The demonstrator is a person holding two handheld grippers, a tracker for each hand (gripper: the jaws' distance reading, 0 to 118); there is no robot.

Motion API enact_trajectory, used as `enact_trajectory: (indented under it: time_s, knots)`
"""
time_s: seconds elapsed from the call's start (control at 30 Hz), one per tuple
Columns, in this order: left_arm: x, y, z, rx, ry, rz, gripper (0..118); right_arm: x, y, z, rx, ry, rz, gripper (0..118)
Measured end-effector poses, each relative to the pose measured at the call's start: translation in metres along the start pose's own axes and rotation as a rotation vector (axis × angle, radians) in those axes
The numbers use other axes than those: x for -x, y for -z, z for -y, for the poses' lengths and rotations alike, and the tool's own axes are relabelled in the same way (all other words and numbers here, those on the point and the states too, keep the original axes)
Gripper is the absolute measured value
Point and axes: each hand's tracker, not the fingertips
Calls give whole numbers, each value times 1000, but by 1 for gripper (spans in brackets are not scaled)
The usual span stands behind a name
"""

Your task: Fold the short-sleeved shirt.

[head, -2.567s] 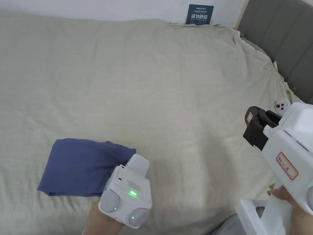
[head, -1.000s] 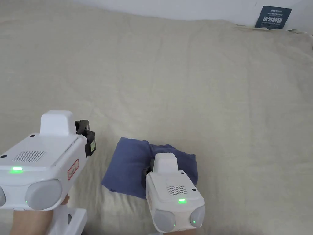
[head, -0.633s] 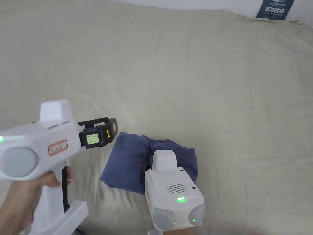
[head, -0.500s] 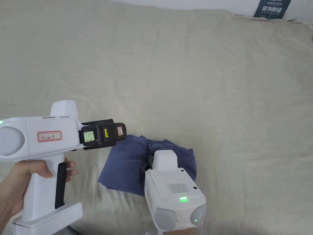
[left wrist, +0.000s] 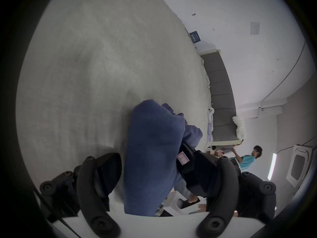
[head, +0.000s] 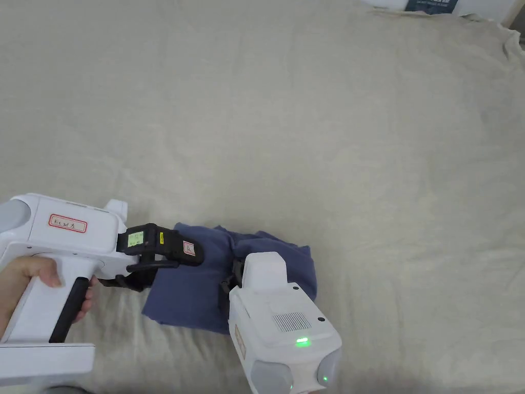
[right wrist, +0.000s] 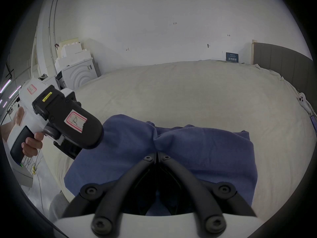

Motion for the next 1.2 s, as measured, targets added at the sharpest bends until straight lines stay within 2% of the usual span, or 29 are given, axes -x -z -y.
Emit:
enact_trajectory:
  time_s: [0.03,0.07,0.1,0.13,0.23,0.43,0.6,0.73,0.83,0.97,1.2]
  knots:
    - [0,4,0,1,3,-1,69,0,0,0,1,5,-2,0]
    - [-2,11,0,13,8,-13,48,-1,0,0,2,9,-2,0]
    - [-4,16,1,21,33,-74,40,-1,0,0,3,10,-3,0]
    - [-5,18,3,18,77,-90,38,-1,1,0,7,10,-1,0]
    - [-7,18,3,2,33,-68,26,-2,1,-1,10,19,-2,0]
    - [-42,16,12,-40,38,-248,22,-9,-10,-24,38,52,-50,0]
    - [-68,-9,15,-56,75,-267,21,-32,-71,-78,-139,29,-106,0]
    - [-70,-59,10,-122,111,-406,21,-62,-111,-125,-264,20,-60,0]
    - [-55,-110,1,-188,66,-496,21,-81,-132,-149,-312,-9,-16,0]
    - [-30,-176,-16,-251,36,-723,21,-105,-153,-165,-359,38,52,0]
    - [21,-257,-51,-344,-5,-1082,21,-123,-164,-168,-355,64,174,0]
